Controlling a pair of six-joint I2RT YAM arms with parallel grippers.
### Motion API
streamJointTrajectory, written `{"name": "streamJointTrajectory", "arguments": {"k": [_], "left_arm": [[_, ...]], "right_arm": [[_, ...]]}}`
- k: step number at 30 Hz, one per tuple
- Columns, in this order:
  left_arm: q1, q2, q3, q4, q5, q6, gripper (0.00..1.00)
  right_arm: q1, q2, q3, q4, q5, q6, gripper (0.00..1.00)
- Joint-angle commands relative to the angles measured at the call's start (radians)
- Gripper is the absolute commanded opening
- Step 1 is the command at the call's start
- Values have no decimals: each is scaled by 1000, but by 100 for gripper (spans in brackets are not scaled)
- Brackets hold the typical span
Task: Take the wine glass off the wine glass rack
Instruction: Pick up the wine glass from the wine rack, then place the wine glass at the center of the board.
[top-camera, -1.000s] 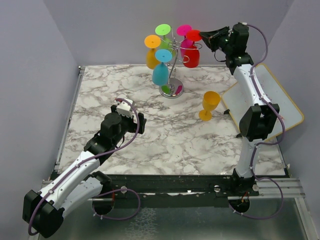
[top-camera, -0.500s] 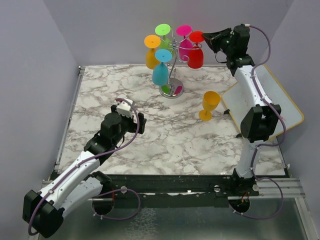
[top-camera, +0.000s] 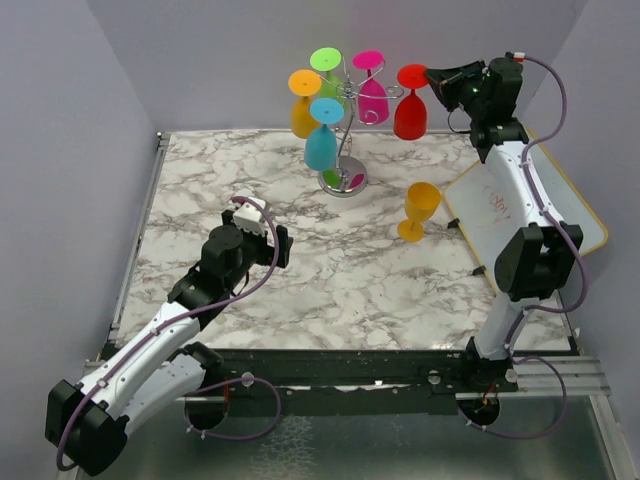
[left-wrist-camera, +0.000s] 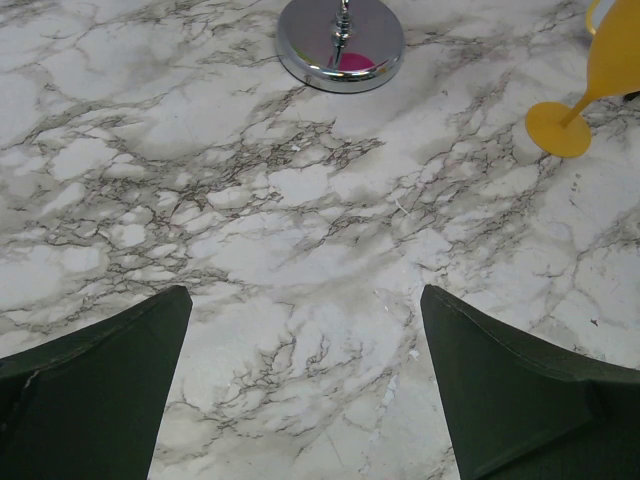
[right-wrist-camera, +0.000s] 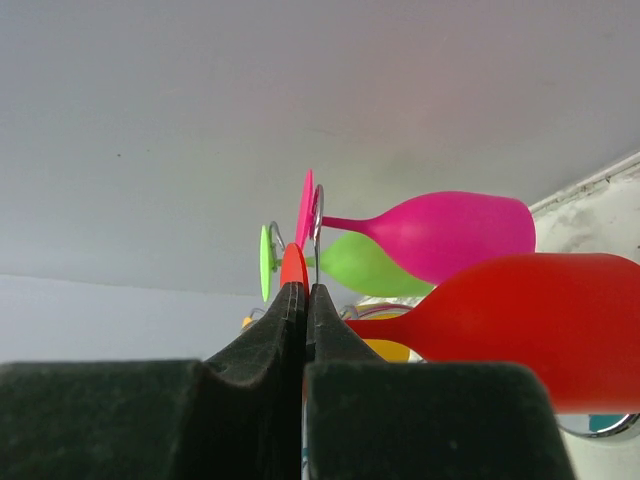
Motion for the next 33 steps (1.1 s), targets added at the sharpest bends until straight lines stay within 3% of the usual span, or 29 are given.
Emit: {"name": "streamJointTrajectory", "arguments": {"k": [1, 8, 18, 25, 29, 33], "left_arm": [[6, -5, 3, -9, -3, 2, 99], [5, -16, 2, 5, -39, -50, 99], [7, 7, 29, 24, 8, -80, 99], [7, 10, 65, -33, 92, -40, 99], [7, -31, 65, -95, 117, -20, 99], [7, -74, 54, -145, 124, -19, 99]], "right_arm": [[-12, -66, -46, 68, 0, -23, 1], [-18, -185, -148, 90, -13, -131, 1], [-21, -389, -235, -66, 6, -383, 1], [-21, -451, -237, -74, -279, -510, 1], [-20, -495, -295, -21, -480, -492, 1], [-18, -561, -353, -40, -530, -581, 1]]}}
